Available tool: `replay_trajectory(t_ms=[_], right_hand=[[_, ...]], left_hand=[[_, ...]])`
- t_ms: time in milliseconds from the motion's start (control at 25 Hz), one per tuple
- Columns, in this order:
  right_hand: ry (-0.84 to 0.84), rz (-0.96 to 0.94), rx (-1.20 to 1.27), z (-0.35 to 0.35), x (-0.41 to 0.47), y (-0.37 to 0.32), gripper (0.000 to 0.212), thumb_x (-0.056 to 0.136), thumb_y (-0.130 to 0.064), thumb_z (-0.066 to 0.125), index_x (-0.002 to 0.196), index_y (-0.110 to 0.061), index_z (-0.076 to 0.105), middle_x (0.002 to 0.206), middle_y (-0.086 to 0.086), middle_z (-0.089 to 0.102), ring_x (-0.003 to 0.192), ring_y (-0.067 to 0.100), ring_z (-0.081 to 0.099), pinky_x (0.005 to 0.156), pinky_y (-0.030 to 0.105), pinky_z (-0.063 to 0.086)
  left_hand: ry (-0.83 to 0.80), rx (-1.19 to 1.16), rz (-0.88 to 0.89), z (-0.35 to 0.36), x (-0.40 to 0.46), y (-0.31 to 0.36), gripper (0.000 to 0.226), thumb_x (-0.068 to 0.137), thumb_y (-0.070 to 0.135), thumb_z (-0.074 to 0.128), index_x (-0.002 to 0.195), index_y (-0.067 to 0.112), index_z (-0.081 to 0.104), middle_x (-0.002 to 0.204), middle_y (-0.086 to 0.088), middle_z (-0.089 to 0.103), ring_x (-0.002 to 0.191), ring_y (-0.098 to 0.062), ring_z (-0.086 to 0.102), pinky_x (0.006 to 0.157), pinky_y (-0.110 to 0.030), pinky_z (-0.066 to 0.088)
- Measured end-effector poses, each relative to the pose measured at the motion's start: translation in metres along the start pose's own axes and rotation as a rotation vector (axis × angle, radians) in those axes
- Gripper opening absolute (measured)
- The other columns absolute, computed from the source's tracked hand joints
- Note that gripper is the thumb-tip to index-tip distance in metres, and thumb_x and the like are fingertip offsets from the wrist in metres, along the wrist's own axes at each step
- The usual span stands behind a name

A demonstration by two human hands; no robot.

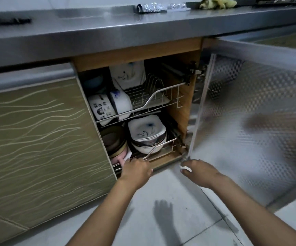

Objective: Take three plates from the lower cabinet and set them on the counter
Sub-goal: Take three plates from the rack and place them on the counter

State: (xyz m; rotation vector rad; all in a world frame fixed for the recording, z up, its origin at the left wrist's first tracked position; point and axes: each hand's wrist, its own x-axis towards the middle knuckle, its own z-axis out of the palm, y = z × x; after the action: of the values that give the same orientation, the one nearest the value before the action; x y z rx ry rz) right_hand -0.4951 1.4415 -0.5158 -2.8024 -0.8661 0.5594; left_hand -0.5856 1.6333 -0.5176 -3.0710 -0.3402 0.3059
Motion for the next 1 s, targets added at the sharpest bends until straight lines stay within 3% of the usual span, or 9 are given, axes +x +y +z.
replay_trajectory(t_ms=[160, 360, 560, 720, 880, 1000], right_hand=[[0.028, -0.017, 0.091, 0.007, 0.059, -0.010, 0.025, 0.091, -0.029, 0.044, 0.102, -0.020, 0.064, 0.109, 0.010, 0.068, 0.101, 0.029, 0.062, 0.083, 0.035, 0.050], [0.143, -0.008, 0.269, 0.004, 0.143, -0.002, 0.030, 0.095, -0.026, 0.043, 0.113, -0.015, 0.064, 0.112, 0.013, 0.068, 0.103, 0.031, 0.062, 0.083, 0.032, 0.048], [0.320, 0.040, 0.576, -0.005, 0.224, 0.005, 0.037, 0.095, -0.026, 0.048, 0.123, -0.004, 0.055, 0.121, 0.023, 0.064, 0.113, 0.038, 0.057, 0.091, 0.037, 0.046], [0.316, 0.083, 0.739, 0.002, 0.252, 0.011, 0.039, 0.093, -0.028, 0.054, 0.118, 0.001, 0.060, 0.122, 0.022, 0.063, 0.115, 0.036, 0.056, 0.095, 0.036, 0.044], [0.294, 0.072, 0.829, 0.014, 0.264, 0.006, 0.028, 0.086, -0.022, 0.063, 0.103, 0.000, 0.069, 0.106, 0.019, 0.071, 0.102, 0.034, 0.063, 0.090, 0.040, 0.050], [0.357, 0.125, 0.863, 0.020, 0.267, -0.003, 0.023, 0.080, -0.017, 0.067, 0.098, -0.003, 0.071, 0.108, 0.022, 0.067, 0.105, 0.039, 0.060, 0.096, 0.044, 0.049]], left_hand=[[0.048, -0.164, -0.115, 0.018, 0.037, -0.022, 0.039, 0.096, 0.039, 0.039, 0.124, 0.018, 0.057, 0.128, -0.009, 0.059, 0.121, -0.029, 0.054, 0.097, -0.038, 0.043], [0.099, -0.695, -0.434, 0.044, 0.119, -0.031, 0.039, 0.095, 0.037, 0.041, 0.123, 0.015, 0.057, 0.122, -0.015, 0.064, 0.116, -0.034, 0.057, 0.091, -0.037, 0.046], [0.332, -1.125, -0.689, 0.066, 0.179, -0.032, 0.039, 0.093, 0.033, 0.053, 0.116, 0.003, 0.062, 0.123, -0.020, 0.066, 0.117, -0.037, 0.058, 0.093, -0.035, 0.045], [0.453, -1.244, -0.814, 0.075, 0.202, -0.035, 0.036, 0.089, 0.027, 0.060, 0.113, 0.000, 0.065, 0.117, -0.021, 0.068, 0.111, -0.036, 0.062, 0.091, -0.034, 0.048], [0.599, -1.350, -0.863, 0.078, 0.211, -0.032, 0.031, 0.087, 0.014, 0.063, 0.115, 0.000, 0.063, 0.115, -0.021, 0.069, 0.110, -0.033, 0.064, 0.088, -0.029, 0.046], [0.669, -1.470, -0.896, 0.079, 0.213, -0.029, 0.030, 0.086, 0.007, 0.063, 0.115, -0.001, 0.064, 0.116, -0.021, 0.068, 0.109, -0.032, 0.064, 0.085, -0.026, 0.043]])
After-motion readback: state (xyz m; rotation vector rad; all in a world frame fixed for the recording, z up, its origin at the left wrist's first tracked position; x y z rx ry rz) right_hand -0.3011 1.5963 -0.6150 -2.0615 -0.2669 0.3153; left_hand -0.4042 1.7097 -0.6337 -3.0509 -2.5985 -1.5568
